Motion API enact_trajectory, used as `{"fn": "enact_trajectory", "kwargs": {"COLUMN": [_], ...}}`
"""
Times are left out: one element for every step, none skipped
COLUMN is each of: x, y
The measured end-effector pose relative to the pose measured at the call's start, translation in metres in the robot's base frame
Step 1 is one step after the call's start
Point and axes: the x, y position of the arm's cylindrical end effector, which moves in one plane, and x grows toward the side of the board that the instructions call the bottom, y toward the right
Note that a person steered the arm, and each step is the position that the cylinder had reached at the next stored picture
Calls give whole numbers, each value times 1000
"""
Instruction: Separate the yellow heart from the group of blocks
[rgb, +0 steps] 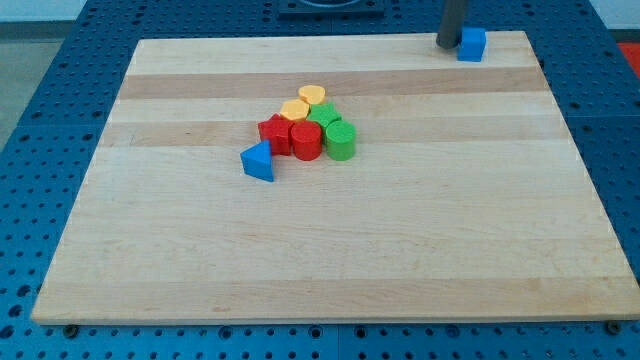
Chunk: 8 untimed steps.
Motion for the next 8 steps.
{"fn": "enact_trajectory", "kwargs": {"x": [0, 0, 0, 9, 46, 79, 94, 122], "y": [1, -13, -74, -142, -189, -224, -257, -262]}}
